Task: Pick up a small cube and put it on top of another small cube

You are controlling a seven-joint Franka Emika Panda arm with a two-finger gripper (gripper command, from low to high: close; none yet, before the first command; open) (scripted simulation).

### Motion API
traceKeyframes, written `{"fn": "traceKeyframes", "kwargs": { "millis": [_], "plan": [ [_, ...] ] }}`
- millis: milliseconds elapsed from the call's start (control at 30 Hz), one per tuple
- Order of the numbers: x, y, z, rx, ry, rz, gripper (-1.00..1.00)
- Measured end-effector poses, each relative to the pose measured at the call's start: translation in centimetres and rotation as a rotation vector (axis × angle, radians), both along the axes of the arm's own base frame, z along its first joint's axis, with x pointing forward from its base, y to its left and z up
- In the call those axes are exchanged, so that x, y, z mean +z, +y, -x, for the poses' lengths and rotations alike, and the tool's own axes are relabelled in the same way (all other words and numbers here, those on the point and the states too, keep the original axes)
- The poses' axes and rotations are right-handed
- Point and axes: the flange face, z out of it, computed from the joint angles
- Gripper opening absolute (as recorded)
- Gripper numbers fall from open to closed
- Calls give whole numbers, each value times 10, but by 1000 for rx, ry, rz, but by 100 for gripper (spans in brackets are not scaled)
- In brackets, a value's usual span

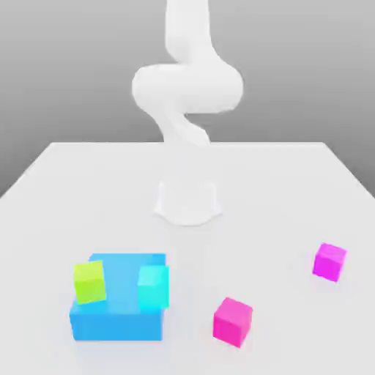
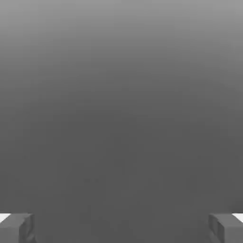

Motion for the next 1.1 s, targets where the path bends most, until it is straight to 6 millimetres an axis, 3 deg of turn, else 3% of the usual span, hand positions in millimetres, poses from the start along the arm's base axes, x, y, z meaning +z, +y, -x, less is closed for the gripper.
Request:
{"fn": "traceKeyframes", "kwargs": {
  "millis": [167,367,533,733,933,967,1100],
  "plan": [
    [-104,18,-54,192,155,88,0],
    [-233,44,-80,425,326,188,0],
    [-339,62,-72,624,465,267,0],
    [-454,74,-34,867,625,359,0],
    [-524,74,-27,901,649,371,0],
    [-531,74,-27,901,649,370,-100],
    [-531,74,-26,901,650,370,-100]
  ]
}}
